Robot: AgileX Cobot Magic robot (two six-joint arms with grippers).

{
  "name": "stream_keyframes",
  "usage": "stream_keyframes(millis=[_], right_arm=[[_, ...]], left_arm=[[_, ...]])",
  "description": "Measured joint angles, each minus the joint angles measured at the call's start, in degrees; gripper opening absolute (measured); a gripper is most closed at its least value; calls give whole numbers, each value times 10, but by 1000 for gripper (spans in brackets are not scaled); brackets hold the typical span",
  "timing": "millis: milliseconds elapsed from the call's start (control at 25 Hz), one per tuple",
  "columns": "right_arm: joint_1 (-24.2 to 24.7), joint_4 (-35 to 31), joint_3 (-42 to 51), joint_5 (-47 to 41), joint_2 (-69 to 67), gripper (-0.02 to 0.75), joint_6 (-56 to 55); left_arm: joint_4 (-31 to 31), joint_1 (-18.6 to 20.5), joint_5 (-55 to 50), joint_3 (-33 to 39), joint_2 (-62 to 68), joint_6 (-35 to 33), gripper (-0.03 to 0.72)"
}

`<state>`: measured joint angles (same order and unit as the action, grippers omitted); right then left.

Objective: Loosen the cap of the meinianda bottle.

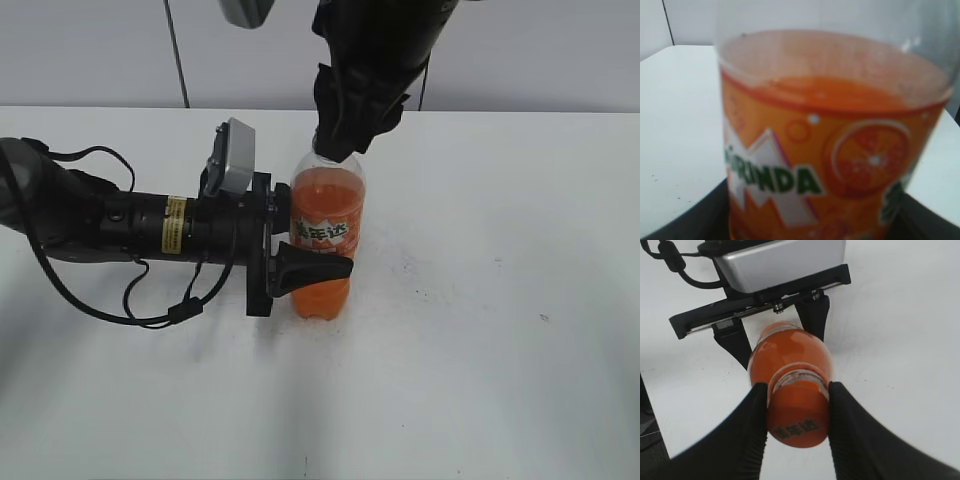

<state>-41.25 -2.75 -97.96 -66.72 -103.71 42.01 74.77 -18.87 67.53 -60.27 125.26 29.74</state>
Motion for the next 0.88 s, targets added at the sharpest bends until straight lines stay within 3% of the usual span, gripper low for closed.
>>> stream_keyframes(millis=[520, 720, 880], right_arm=[[0, 14, 0, -16, 30, 272, -12], [4, 74, 0, -27, 38, 272, -150], [36, 88, 0, -27, 38, 272, -239]], left_arm=[[1, 0, 0, 0, 0, 6, 422], [1, 0, 0, 0, 0, 7, 422], [1, 0, 0, 0, 0, 7, 422]])
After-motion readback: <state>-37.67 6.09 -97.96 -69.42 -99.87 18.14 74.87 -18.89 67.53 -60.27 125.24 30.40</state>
